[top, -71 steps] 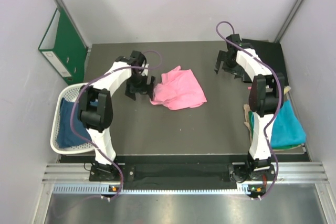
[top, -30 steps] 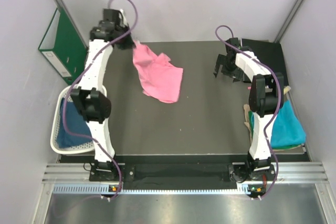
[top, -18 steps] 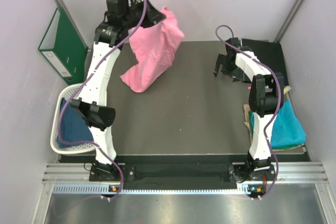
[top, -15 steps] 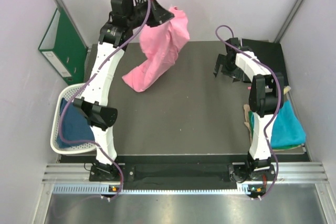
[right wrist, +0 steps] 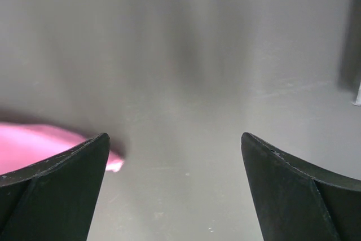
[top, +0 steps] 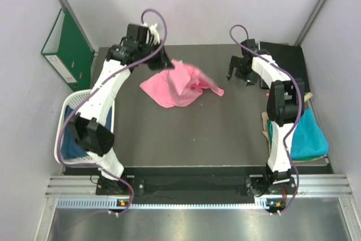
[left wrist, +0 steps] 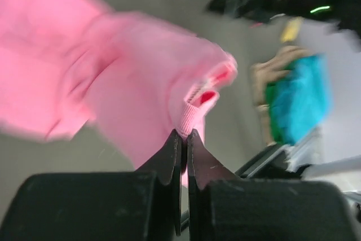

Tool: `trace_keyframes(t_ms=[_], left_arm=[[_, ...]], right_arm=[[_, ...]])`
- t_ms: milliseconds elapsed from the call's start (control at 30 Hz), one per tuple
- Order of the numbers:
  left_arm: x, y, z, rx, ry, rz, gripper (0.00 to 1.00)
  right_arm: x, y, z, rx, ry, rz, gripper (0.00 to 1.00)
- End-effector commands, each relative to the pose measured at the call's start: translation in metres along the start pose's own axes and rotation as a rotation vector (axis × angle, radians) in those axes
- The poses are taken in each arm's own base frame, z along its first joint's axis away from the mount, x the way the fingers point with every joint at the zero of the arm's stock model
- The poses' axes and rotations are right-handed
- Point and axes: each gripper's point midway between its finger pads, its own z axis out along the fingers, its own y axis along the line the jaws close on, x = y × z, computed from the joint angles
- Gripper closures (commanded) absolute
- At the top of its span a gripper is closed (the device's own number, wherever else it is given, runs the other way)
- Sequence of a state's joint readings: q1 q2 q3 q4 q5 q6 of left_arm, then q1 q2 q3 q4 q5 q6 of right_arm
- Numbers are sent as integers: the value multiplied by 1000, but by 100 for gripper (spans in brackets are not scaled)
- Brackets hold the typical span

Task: Fold and stack the t-shirts
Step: Flatten out the tshirt

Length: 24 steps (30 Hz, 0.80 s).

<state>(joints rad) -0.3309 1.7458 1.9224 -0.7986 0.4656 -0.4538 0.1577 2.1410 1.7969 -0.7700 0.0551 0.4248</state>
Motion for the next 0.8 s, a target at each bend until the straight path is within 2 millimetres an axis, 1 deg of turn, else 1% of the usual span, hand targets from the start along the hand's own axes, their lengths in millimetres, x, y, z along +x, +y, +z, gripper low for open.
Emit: trace_keyframes(t_ms=[0, 33, 67, 100, 133, 167, 200, 233, 267, 300, 333, 367, 400, 433, 467, 533, 567, 667, 700, 767], left_arm=[[5, 32, -90, -328, -159, 36, 100], [3, 43, -103, -408, -200, 33, 100], [3, 48, -114, -451, -239, 23, 100], [7, 49, -134, -486, -290, 1, 100], [6, 55, -145, -530, -334, -5, 100], [10, 59, -153, -557, -352, -19, 100], [21, 64, -163, -583, -355, -32, 100], [34, 71, -168, -619, -327, -50, 100], [46, 75, -169, -634, -296, -61, 100], [65, 84, -168, -657, -253, -90, 100], [78, 89, -168, -674, -218, -106, 100], [95, 92, -166, -675, -157, -120, 59], [107, 96, -165, -681, -123, -130, 16], [112, 97, -166, -683, -110, -127, 1], [111, 96, -167, -678, -116, -117, 1], [101, 97, -174, -695, -156, -81, 1], [89, 93, -174, -683, -192, -54, 1], [73, 94, -158, -667, -192, -22, 1], [67, 95, -141, -647, -177, -16, 1], [62, 100, -124, -636, -158, -5, 1]], right_arm=[[-27, 65, -36, -180, -109, -97, 0], [-27, 75, -36, -208, -109, -109, 0], [-22, 87, -35, -222, -102, -128, 0], [-21, 93, -35, -234, -101, -127, 0], [-20, 99, -32, -252, -91, -130, 0], [-16, 108, -30, -265, -84, -138, 0], [-14, 112, -29, -275, -78, -138, 0], [-13, 119, -27, -290, -72, -139, 1], [-9, 125, -26, -300, -66, -148, 0], [-9, 128, -24, -306, -63, -149, 0], [-9, 131, -23, -307, -59, -152, 1], [-9, 132, -23, -309, -58, -155, 0], [-8, 133, -22, -310, -54, -155, 0], [-7, 133, -20, -308, -50, -156, 0], [-7, 132, -19, -307, -49, -159, 0], [-6, 132, -17, -305, -45, -161, 0], [-5, 132, -17, -309, -43, -163, 0], [-3, 143, -16, -357, -38, -166, 0], [-3, 148, -16, -372, -39, -164, 0], [-4, 168, -18, -434, -42, -178, 0]])
